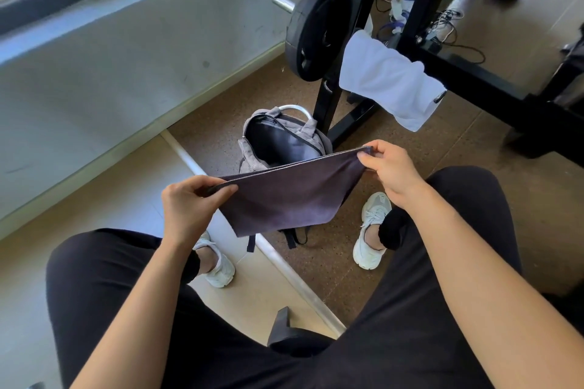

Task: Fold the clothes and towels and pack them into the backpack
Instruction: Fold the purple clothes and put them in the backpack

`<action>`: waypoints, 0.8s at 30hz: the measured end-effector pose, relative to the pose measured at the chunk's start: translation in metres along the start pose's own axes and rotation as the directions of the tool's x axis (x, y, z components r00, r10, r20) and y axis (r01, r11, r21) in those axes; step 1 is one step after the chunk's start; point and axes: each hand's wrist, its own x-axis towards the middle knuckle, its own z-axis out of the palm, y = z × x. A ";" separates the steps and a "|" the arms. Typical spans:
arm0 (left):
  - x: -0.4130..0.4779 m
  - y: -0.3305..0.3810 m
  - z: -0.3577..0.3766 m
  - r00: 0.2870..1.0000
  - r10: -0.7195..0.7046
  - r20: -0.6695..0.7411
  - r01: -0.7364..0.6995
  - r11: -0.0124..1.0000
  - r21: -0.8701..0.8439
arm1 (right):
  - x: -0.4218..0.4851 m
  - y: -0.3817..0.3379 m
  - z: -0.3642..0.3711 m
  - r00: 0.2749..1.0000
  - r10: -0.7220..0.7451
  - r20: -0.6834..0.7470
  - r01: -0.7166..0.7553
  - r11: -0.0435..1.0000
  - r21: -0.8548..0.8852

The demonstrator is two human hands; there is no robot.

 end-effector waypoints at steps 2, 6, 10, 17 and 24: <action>0.002 0.001 -0.003 0.994 -0.057 -0.090 0.052 0.997 -0.056 | -0.003 -0.006 0.000 0.994 -0.039 0.102 0.019 0.982 0.190; 0.007 -0.004 -0.005 0.979 -0.129 -0.159 0.109 0.986 -0.129 | -0.007 -0.010 0.000 0.954 -0.056 0.294 -0.057 0.931 0.361; 0.011 -0.014 -0.003 0.983 -0.170 -0.064 0.164 0.982 -0.094 | -0.006 -0.003 0.007 0.979 -0.059 0.197 0.032 0.990 0.138; 0.004 -0.012 0.015 0.925 -0.378 0.040 0.379 0.908 -0.177 | -0.008 0.010 0.028 0.995 -0.103 0.004 0.102 0.979 -0.175; -0.020 0.022 0.031 0.873 -0.300 0.385 0.443 0.818 -0.367 | -0.034 -0.001 0.060 0.974 -0.190 0.122 0.197 0.979 -0.048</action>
